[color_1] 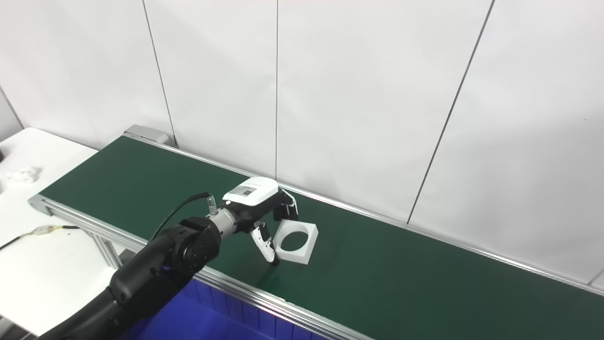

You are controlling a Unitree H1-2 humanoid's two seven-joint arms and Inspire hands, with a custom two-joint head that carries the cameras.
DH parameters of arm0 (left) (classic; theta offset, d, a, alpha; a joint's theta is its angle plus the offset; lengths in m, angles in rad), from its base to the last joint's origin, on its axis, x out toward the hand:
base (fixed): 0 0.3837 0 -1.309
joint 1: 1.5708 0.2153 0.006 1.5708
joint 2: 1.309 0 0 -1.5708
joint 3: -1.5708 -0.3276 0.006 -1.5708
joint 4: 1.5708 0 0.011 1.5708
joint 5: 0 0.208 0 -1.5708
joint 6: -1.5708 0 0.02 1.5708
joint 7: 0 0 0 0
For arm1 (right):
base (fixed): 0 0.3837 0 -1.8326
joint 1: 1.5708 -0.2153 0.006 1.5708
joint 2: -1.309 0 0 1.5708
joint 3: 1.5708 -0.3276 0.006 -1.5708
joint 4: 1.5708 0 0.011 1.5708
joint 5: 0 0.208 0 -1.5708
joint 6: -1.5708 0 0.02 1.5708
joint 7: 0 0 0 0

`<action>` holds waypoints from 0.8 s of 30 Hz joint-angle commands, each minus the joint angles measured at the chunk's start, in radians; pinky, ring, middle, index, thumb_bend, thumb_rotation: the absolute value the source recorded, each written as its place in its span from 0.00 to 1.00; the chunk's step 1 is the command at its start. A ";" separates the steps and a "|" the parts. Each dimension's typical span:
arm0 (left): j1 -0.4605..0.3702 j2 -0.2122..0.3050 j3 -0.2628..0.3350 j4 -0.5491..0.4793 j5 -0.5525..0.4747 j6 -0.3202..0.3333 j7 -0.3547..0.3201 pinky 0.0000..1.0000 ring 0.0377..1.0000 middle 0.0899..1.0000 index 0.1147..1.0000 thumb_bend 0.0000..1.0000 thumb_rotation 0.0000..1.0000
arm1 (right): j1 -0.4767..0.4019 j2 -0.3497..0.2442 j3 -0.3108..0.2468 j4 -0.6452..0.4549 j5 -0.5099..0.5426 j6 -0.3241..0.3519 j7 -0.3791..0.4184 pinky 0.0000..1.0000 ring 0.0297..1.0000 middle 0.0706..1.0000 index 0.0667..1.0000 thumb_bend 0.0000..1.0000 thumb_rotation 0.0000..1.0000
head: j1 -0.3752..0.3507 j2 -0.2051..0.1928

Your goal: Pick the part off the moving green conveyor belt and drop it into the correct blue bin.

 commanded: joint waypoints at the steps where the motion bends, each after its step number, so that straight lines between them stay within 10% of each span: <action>1: -0.026 0.019 0.023 -0.061 -0.014 -0.012 0.002 0.72 0.54 0.43 0.42 0.53 0.00 | -0.008 -0.002 0.000 -0.024 0.010 -0.054 0.002 0.61 0.69 0.73 0.79 0.62 0.41 | -0.003 0.002; 11: 0.076 -0.008 0.080 -0.267 -0.045 0.017 -0.022 0.75 0.61 0.44 0.40 0.53 0.00 | 0.000 -0.003 -0.002 -0.039 0.024 -0.052 0.009 0.62 0.69 0.74 0.80 0.62 0.39 | -0.026 0.023; 24: 0.252 -0.046 0.128 -0.489 -0.121 -0.014 -0.016 0.72 0.47 0.40 0.45 0.52 0.00 | 0.017 -0.020 -0.006 -0.071 0.046 -0.040 0.016 0.62 0.69 0.73 0.79 0.63 0.41 | -0.055 0.075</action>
